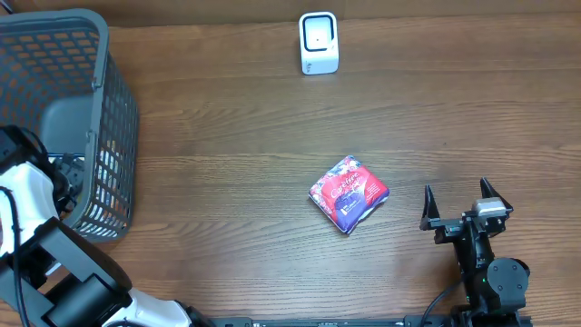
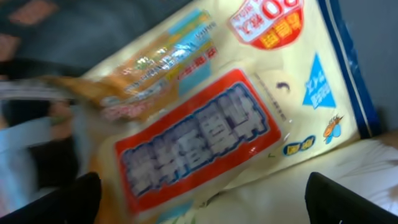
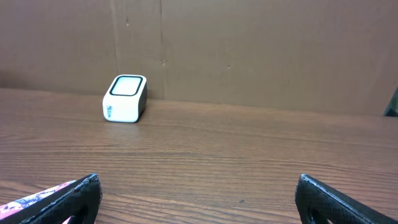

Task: Scan the item barcode
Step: 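Return the left gripper to the basket, then grasp the yellow snack packet in the basket with left gripper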

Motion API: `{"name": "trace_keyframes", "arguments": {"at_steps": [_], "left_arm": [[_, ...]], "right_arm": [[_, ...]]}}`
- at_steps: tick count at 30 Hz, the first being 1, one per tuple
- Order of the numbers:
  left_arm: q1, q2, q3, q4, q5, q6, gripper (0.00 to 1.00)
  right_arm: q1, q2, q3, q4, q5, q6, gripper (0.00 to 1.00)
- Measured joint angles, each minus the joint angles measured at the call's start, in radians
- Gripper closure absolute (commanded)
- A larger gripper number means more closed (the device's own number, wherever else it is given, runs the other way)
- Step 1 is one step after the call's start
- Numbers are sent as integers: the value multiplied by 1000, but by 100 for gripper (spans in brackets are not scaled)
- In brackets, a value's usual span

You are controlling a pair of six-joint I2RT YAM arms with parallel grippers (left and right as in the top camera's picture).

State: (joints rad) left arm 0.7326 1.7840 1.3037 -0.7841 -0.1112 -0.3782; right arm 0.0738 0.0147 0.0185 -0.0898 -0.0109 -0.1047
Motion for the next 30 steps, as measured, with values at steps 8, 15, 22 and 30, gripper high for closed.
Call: {"name": "trace_keyframes", "arguments": {"at_steps": [8, 15, 22, 30], "left_arm": [[-13, 5, -72, 117, 21, 73, 46], [-13, 6, -76, 157, 25, 154, 28], [-13, 13, -82, 108, -63, 217, 12], [-13, 17, -85, 86, -146, 234, 36]], "right_arm": [[0, 0, 0, 0, 0, 0, 0], [0, 0, 0, 0, 0, 0, 0], [0, 0, 0, 0, 0, 0, 0], [0, 0, 0, 0, 0, 0, 0]]}}
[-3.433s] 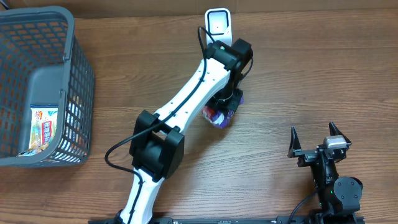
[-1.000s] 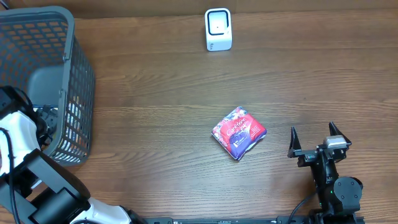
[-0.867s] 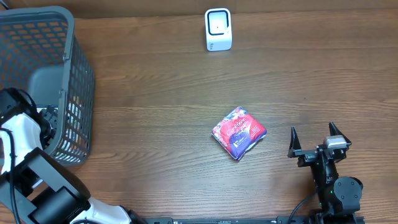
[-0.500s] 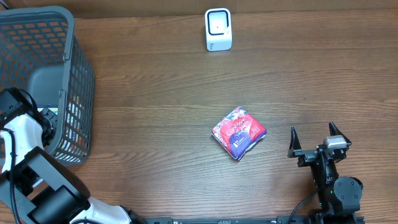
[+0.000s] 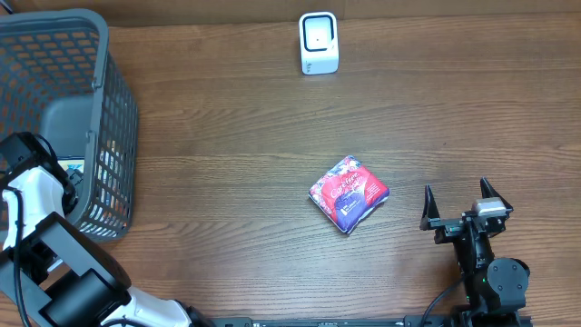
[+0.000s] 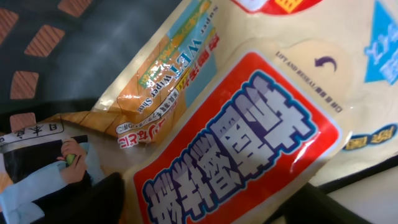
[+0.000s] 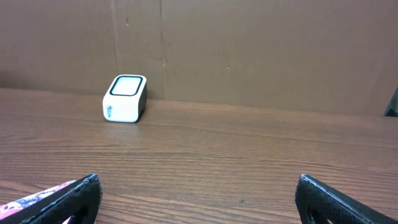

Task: Scan the item barcode
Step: 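Grasp the yellow snack packet in the basket with left gripper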

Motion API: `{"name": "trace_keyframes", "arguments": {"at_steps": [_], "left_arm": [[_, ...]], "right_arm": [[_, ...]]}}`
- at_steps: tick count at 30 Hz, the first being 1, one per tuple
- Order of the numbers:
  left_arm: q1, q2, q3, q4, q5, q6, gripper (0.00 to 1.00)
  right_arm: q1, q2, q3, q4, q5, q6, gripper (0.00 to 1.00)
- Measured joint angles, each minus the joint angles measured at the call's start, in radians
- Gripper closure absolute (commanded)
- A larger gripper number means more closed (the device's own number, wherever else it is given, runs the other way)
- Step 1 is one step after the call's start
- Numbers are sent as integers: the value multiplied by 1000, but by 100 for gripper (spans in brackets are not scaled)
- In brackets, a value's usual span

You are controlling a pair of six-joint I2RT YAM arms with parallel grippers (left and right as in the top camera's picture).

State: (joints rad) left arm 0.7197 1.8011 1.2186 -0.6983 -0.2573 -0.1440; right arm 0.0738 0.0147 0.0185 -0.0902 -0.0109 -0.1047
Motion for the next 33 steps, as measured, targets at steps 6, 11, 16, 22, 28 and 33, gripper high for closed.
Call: {"name": "trace_keyframes", "arguments": {"at_steps": [6, 11, 16, 22, 28, 33], "left_arm": [[0, 19, 0, -4, -6, 14, 69], [0, 28, 2, 0, -21, 20, 96], [0, 28, 13, -15, -8, 19, 96], [1, 33, 103, -176, 73, 17, 96], [0, 21, 324, -311, 251, 17, 96], [0, -82, 462, -337, 362, 16, 96]], "right_arm": [[0, 0, 0, 0, 0, 0, 0], [0, 0, 0, 0, 0, 0, 0], [0, 0, 0, 0, 0, 0, 0], [0, 0, 0, 0, 0, 0, 0], [0, 0, 0, 0, 0, 0, 0], [0, 0, 0, 0, 0, 0, 0]]}}
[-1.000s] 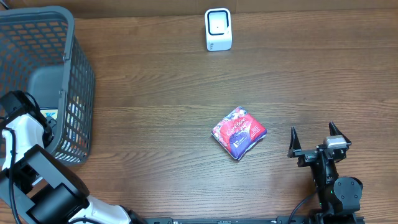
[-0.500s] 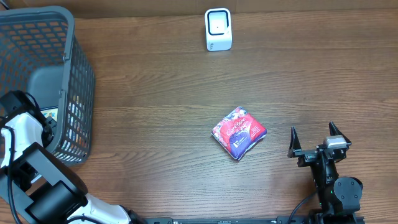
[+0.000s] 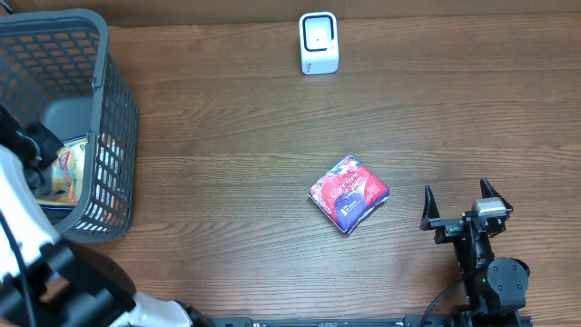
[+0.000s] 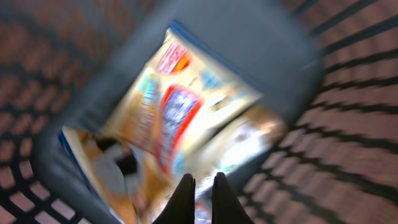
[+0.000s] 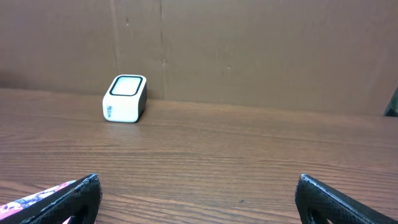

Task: Scan the item barcode
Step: 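Grasp the yellow snack packet in the basket with left gripper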

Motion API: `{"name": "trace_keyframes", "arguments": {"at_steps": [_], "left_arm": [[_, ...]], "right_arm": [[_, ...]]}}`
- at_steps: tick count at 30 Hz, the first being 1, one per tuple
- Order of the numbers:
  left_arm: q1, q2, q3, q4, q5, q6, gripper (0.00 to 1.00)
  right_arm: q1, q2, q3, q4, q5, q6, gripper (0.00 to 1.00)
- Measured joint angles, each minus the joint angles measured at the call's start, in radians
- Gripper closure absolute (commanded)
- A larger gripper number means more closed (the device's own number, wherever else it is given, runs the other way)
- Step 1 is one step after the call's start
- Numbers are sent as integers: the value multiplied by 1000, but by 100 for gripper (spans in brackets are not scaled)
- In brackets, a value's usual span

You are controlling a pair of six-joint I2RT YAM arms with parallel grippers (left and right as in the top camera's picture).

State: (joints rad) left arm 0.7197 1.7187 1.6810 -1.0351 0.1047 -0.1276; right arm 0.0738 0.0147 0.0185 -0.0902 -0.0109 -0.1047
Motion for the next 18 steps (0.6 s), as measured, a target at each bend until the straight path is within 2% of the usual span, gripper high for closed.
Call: {"name": "trace_keyframes", "arguments": {"at_steps": [4, 7, 8, 9, 12, 15, 18], "left_arm": [[0, -141, 29, 11, 80, 0, 96], [0, -222, 39, 10, 89, 0, 96], [0, -234, 42, 8, 79, 0, 84], [0, -242, 44, 5, 65, 0, 62], [0, -224, 30, 2, 30, -3, 24], [0, -172, -24, 15, 9, -6, 7], [0, -63, -80, 29, -30, -9, 1]], "right_arm": [[0, 0, 0, 0, 0, 0, 0], [0, 0, 0, 0, 0, -1, 0], [0, 0, 0, 0, 0, 0, 0], [0, 0, 0, 1, 0, 0, 0], [0, 0, 0, 0, 0, 0, 0], [0, 0, 0, 0, 0, 0, 0], [0, 0, 0, 0, 0, 0, 0]]}}
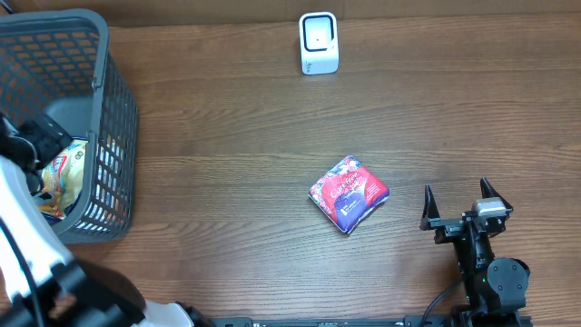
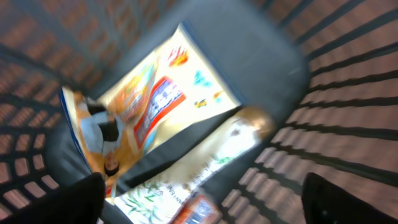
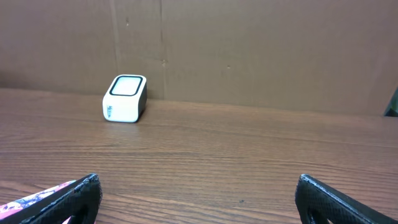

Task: Scan the item barcode
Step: 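Grasp the yellow snack packet in the basket with left gripper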

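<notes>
My left gripper (image 2: 202,194) hangs open over the grey mesh basket (image 1: 113,109), nothing between its fingers. Below it lie a yellow packet with a red label (image 2: 168,102) and a white packet with green leaves (image 2: 205,169). In the overhead view the left gripper (image 1: 43,136) is inside the basket's rim at the far left. A pink and purple packet (image 1: 349,193) lies flat mid-table. The white barcode scanner (image 1: 319,43) stands at the far edge. My right gripper (image 1: 459,213) rests open right of the pink packet, whose corner (image 3: 28,200) shows by its left finger.
The scanner (image 3: 125,98) faces forward before a brown cardboard wall (image 3: 249,50). The basket's mesh wall (image 2: 348,118) rises round the left gripper. Wooden tabletop (image 1: 272,127) stretches between basket, scanner and pink packet.
The left gripper was shut above the basket's packets and is now open, still above them. The packets lie in the basket. The right arm and pink packet have not moved.
The left gripper was open, close over the yellow packet in the basket, then closer still. Then it was higher and shut, with nothing seen between its fingers. Now it is open again over the basket. The right gripper stayed open and still.
</notes>
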Motion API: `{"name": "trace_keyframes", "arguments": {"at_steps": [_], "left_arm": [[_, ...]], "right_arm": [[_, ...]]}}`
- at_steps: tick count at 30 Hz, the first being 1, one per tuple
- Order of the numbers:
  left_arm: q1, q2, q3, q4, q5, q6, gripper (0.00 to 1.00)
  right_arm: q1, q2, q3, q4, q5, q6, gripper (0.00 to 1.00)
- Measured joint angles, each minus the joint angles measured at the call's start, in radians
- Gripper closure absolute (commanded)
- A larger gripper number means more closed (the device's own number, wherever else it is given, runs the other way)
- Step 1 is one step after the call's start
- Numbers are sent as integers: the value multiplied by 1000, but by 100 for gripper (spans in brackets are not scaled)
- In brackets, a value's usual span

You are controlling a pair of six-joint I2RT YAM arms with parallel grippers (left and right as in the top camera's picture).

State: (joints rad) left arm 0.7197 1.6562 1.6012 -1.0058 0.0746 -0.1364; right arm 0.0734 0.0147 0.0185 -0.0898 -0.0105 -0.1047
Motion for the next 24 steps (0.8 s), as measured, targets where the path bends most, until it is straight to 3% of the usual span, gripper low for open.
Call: {"name": "trace_keyframes", "arguments": {"at_steps": [8, 20, 24], "left_arm": [[0, 221, -12, 7, -109, 48, 0], [0, 389, -12, 18, -237, 107, 5], [0, 435, -6, 14, -254, 118, 13]], "right_arm": [[0, 0, 0, 0, 0, 0, 0], [0, 0, 0, 0, 0, 0, 0], [0, 0, 0, 0, 0, 0, 0]]}}
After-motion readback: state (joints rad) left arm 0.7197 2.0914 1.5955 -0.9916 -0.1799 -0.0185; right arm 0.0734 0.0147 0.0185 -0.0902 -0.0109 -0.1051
